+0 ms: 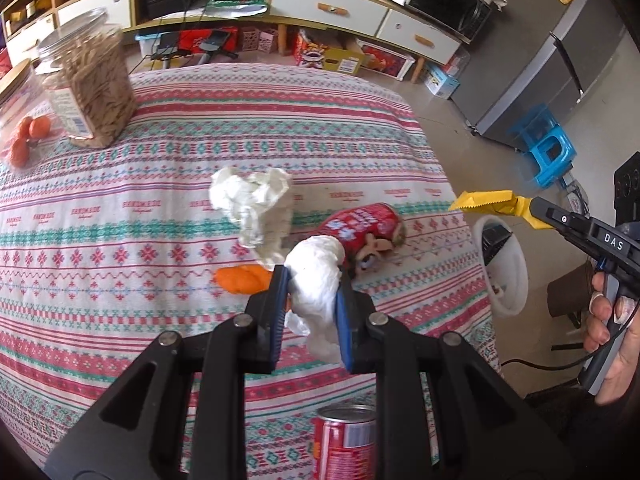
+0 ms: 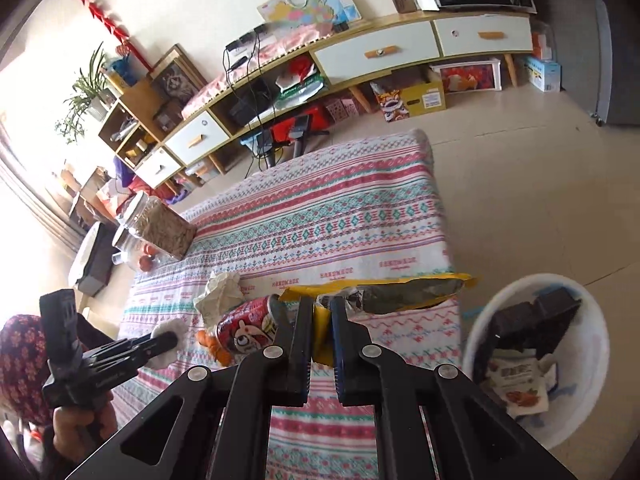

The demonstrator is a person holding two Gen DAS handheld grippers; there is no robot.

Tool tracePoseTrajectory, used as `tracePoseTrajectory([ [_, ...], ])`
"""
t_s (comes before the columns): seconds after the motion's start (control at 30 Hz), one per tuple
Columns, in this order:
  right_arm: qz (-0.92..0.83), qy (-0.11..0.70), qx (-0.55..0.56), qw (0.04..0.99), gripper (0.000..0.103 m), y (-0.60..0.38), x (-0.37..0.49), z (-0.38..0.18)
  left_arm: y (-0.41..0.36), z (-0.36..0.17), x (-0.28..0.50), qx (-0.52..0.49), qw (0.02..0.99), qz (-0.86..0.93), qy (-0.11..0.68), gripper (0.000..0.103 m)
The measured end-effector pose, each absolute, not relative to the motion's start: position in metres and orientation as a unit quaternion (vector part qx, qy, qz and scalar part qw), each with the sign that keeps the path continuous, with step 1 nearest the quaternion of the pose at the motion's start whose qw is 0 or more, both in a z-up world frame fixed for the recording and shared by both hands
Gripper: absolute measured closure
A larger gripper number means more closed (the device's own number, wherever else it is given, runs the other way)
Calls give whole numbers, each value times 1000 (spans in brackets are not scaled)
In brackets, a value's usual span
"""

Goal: Collect trash
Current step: 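Lift the yellow snack bag with the right tool while the left tool holds the tissue, then carry both items over the white bin and open both tools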

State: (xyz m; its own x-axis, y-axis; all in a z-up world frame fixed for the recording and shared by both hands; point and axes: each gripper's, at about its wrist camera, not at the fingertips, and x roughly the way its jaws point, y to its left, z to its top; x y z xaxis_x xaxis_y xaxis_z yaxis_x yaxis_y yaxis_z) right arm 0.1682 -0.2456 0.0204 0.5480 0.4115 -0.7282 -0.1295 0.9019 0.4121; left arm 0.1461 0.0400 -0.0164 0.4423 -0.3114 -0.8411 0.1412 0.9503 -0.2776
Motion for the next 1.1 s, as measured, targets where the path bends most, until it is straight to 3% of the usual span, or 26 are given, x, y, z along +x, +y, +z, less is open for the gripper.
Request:
tracePoseTrajectory([
  [0.33, 116, 437, 174, 875, 94, -309, 123, 26, -32, -11, 137, -32, 843, -182, 505, 79],
  [0.8, 37, 487, 187, 852, 93, -390, 110, -24, -124, -21, 133, 13, 825, -233, 515, 79],
  [1.1, 25, 508, 205, 836, 84, -414, 114, -40, -178, -28, 137, 26, 811, -257, 524, 79],
])
